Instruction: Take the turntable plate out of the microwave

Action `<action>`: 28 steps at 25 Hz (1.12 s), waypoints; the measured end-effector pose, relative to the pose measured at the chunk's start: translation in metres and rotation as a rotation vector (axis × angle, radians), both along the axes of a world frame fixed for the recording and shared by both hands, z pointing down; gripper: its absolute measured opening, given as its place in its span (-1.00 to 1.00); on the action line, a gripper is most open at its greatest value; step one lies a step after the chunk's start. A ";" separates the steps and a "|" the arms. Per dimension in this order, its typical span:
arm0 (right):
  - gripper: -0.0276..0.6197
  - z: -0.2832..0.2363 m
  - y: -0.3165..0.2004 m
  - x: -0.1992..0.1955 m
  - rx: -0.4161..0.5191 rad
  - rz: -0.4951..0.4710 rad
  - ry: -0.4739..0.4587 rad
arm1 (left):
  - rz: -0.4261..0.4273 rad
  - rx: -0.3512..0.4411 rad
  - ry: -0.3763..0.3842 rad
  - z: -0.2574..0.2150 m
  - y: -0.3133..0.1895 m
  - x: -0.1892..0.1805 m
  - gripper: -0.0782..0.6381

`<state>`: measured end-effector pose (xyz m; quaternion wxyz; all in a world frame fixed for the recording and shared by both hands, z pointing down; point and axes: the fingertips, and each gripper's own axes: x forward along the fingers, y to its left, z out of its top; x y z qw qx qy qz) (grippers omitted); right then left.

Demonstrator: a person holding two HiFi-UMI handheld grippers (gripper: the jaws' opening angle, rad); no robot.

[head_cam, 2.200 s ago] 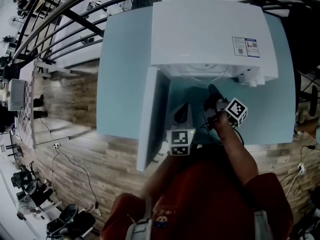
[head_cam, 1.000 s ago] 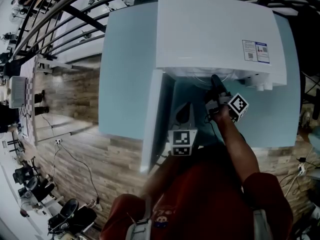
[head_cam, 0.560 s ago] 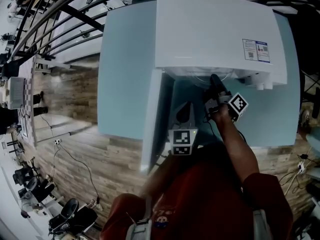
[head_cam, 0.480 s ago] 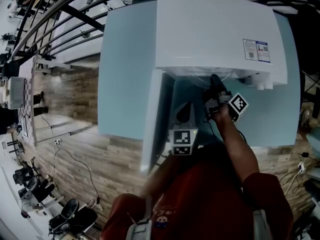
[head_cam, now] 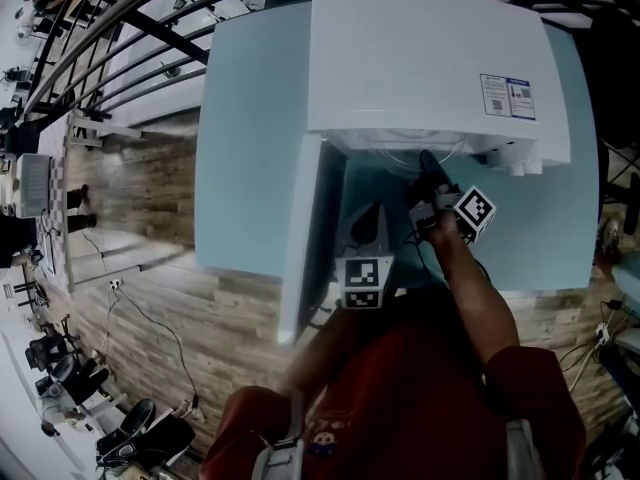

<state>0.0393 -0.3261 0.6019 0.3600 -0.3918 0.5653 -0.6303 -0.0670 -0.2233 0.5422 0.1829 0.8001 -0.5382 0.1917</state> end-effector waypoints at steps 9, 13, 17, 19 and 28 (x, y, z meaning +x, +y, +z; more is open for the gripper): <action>-0.84 -0.008 0.023 0.006 0.075 -0.057 0.010 | -0.010 0.007 -0.004 -0.003 0.014 0.009 -0.78; -0.84 -0.010 0.039 0.008 0.099 -0.097 0.001 | -0.022 0.014 -0.012 -0.005 0.023 0.012 -0.78; -0.84 -0.011 0.059 0.011 0.128 -0.149 -0.001 | -0.041 0.022 -0.016 -0.010 0.034 0.014 -0.78; -0.84 -0.011 0.068 0.012 0.143 -0.175 -0.002 | -0.052 0.027 -0.020 -0.011 0.040 0.016 -0.78; -0.83 -0.014 0.107 0.034 0.178 -0.245 -0.038 | -0.107 0.054 -0.032 -0.016 0.069 0.035 -0.78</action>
